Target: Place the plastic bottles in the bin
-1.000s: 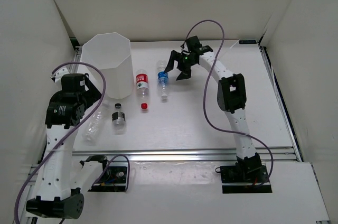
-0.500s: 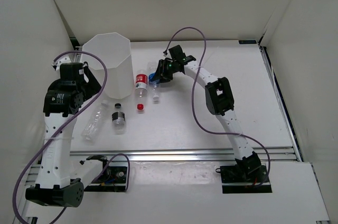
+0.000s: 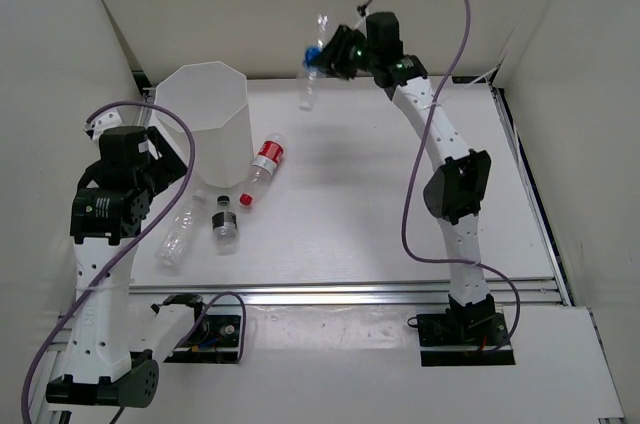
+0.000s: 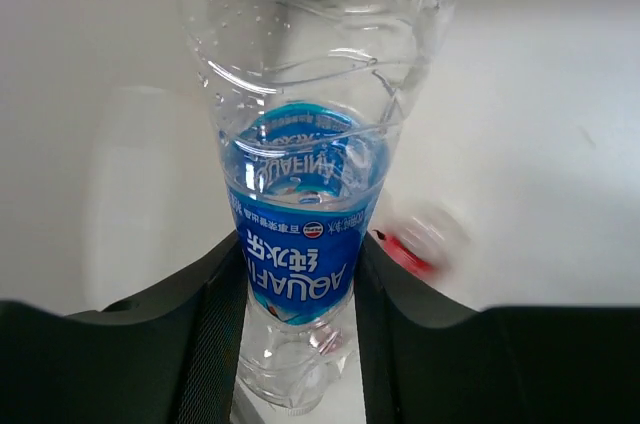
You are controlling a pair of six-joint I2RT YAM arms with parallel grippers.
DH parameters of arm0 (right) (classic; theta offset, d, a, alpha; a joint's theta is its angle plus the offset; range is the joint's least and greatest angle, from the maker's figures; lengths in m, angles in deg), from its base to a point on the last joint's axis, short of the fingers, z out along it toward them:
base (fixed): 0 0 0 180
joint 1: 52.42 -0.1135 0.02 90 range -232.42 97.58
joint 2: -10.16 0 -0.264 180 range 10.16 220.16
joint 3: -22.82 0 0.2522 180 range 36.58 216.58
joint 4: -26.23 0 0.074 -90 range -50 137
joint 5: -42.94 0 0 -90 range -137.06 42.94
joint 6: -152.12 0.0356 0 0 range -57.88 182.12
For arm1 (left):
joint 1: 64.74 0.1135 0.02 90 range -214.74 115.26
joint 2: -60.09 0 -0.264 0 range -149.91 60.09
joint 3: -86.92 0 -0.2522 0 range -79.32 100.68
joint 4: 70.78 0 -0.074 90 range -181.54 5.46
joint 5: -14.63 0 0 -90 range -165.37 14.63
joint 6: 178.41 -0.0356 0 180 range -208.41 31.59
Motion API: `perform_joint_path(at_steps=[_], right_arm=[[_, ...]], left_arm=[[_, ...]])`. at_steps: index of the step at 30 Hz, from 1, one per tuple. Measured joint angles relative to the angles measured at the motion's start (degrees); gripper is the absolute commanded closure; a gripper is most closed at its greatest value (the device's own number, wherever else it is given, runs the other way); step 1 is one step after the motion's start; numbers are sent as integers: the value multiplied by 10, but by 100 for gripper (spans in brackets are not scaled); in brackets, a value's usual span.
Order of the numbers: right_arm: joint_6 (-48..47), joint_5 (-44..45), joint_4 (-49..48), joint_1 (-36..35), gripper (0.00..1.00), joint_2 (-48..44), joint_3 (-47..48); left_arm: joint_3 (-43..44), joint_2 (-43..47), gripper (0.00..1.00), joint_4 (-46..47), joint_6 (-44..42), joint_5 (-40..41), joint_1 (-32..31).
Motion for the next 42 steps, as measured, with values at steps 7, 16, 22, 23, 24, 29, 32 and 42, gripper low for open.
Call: perform_joint_path(at_steps=[7, 16, 22, 23, 24, 29, 32, 42], right_arm=[[-23, 86, -190, -138, 78, -93, 69], [-124, 113, -318, -201, 76, -39, 76], [-174, 112, -339, -206, 64, 30, 74], [-176, 112, -340, -208, 58, 35, 74], [-177, 110, -340, -210, 46, 39, 74], [-184, 92, -335, -226, 0, 40, 74], [-189, 92, -303, -235, 0, 23, 61], [29, 150, -207, -77, 0, -229, -204]], left_arm=[[58, -37, 0, -36, -13, -15, 0], [94, -95, 0, -89, -43, -26, 0], [108, -78, 0, -102, -47, -39, 1], [108, -73, 0, -103, -47, -40, 0], [108, -67, 0, -104, -47, -40, 0], [109, -35, 0, -106, -41, -37, 1], [112, -30, 0, -106, -30, -35, 1], [101, 12, 0, -101, 47, -30, 5]])
